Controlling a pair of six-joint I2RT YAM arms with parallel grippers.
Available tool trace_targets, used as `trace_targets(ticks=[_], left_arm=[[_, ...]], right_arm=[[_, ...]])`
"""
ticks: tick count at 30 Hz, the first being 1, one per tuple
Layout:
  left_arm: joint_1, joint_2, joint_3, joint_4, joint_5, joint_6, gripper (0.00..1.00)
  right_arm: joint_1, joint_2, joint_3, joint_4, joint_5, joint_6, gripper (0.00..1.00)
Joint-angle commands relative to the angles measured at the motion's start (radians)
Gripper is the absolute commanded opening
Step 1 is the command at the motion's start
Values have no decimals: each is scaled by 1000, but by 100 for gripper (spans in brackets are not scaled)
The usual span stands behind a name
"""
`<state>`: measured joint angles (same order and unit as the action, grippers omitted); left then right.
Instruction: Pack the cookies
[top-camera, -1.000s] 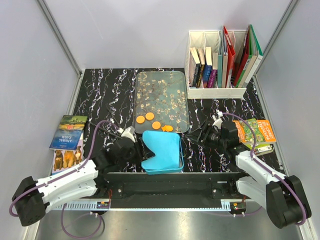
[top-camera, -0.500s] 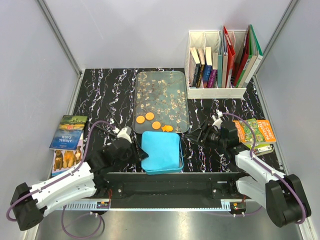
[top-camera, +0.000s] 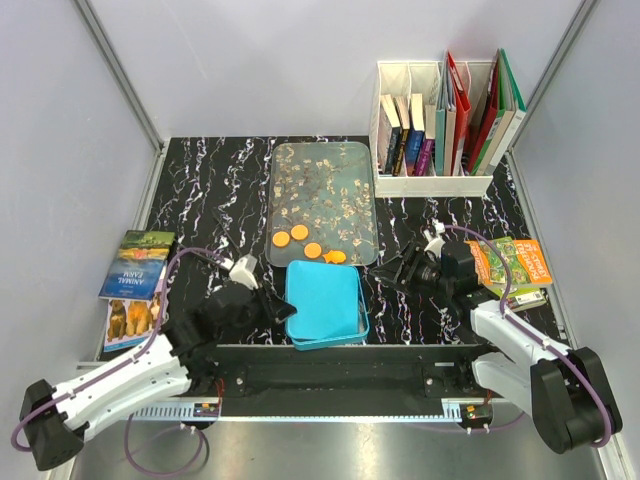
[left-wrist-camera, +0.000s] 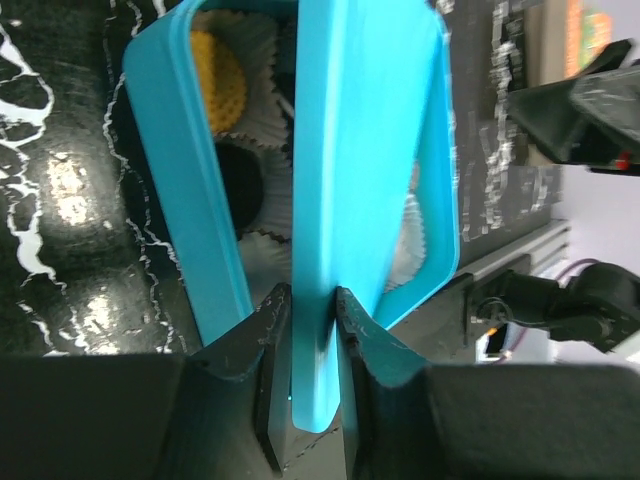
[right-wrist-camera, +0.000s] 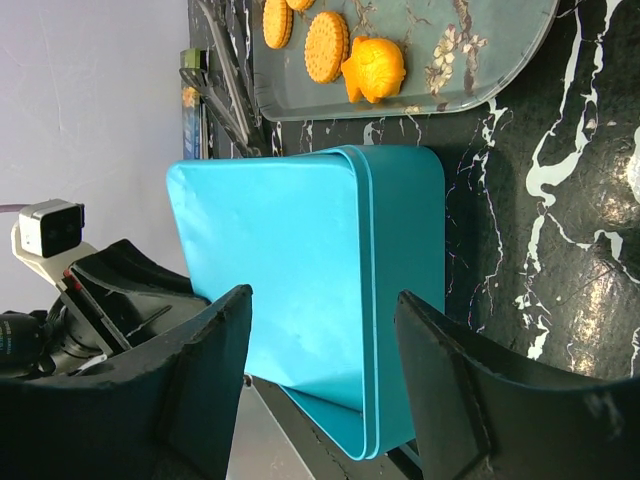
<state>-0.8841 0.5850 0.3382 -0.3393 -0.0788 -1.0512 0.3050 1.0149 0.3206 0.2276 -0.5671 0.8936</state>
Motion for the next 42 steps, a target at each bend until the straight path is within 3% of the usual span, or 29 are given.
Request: trace_targets(ticks=[1, 8, 13, 23, 32, 42], left_arm=[[-1, -86, -30, 103, -3, -26, 0], [-1, -298, -125, 206, -30, -156, 0], [-1, -366, -214, 359, 5, -257, 0], [-1, -350, -258, 557, 16, -317, 0], [-1, -336, -171, 572, -36, -283, 0], [-1, -284, -113, 664, -84, -262, 0]], right_arm=[[8, -13, 15, 38, -13, -13, 67], [8, -22, 20, 49, -22, -1, 67], [8, -22, 11, 68, -27, 11, 66], [8, -13, -11, 82, -33, 11, 64], [8, -39, -11, 84, -59, 22, 64], [9, -53, -37, 279, -175, 131, 64]])
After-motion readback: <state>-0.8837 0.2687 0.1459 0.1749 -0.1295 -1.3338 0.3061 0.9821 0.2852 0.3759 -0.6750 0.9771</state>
